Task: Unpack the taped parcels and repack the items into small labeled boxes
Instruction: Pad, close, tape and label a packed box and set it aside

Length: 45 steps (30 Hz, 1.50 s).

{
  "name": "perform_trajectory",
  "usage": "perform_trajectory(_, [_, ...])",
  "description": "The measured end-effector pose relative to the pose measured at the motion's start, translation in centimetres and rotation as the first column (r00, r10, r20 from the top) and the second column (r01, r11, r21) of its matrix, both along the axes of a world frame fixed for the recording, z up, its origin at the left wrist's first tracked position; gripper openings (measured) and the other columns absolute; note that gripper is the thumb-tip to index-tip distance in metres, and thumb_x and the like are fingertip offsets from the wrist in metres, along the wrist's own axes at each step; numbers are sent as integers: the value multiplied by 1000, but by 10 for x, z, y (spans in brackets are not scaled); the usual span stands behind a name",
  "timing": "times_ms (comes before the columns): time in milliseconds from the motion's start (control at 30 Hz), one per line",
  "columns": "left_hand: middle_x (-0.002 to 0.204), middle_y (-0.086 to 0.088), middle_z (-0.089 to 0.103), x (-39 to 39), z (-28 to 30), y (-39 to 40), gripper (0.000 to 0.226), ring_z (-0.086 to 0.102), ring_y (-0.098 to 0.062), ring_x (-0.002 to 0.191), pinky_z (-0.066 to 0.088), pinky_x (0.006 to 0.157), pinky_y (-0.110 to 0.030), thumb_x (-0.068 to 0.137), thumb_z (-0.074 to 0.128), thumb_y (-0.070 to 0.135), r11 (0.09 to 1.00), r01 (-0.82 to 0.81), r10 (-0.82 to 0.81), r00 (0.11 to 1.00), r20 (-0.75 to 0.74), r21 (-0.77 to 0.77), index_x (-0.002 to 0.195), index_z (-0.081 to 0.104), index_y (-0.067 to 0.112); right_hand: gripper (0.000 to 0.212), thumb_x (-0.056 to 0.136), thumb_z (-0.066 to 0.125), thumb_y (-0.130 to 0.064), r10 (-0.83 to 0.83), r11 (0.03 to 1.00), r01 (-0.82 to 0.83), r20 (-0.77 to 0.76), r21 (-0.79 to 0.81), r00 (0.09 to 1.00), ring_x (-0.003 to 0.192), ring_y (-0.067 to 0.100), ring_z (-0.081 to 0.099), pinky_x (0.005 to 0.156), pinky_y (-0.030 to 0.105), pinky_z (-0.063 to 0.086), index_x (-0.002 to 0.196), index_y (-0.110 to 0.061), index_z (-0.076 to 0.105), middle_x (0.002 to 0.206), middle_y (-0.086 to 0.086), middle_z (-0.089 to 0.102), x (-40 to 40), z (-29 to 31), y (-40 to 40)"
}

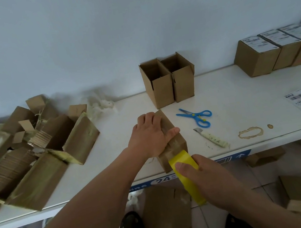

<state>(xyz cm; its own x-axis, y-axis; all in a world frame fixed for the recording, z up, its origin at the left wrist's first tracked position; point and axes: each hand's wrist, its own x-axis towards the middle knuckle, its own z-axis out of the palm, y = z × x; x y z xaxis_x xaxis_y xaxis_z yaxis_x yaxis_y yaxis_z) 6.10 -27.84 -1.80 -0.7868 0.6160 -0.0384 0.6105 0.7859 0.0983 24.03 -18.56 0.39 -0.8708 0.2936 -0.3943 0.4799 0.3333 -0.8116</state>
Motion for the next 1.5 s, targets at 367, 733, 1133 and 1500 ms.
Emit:
perform_trajectory(367, [163,1,8,11,7,-8,108,3,-21,150,18,121,-48,79,28,88,999,-27,23,981,193,17,156,13,14,31,95,47,-54,26,994,-23,26,-104,999,93,9,58,73,25,43,103,-27,58,103,-5,61,3,-13,1])
perform_trajectory(733, [165,7,-9,-10,15,-37,100,-11,-16,151,6,122,-44,86,31,80,972,160,-131,978,164,-175,157,-4,20,20,93,59,-43,78,958,-73,8,-276,997,101,21,62,90,42,53,106,-27,56,109,5,62,-20,-20,-15])
perform_trajectory(1133, [165,3,1,-27,-8,-38,101,-7,-17,151,10,122,-39,83,32,78,985,164,-157,982,104,-55,158,4,16,34,92,53,-56,37,951,-28,23,-308,999,101,17,65,94,44,53,109,-27,59,110,0,67,-38,-43,-27])
perform_trajectory(1500, [165,9,-3,-29,-7,-43,100,-11,-12,150,-1,121,-41,80,30,83,994,56,-69,985,156,91,157,0,27,37,88,60,-54,20,930,10,78,-367,997,100,20,65,91,40,56,110,-24,60,109,2,66,-50,-40,-20])
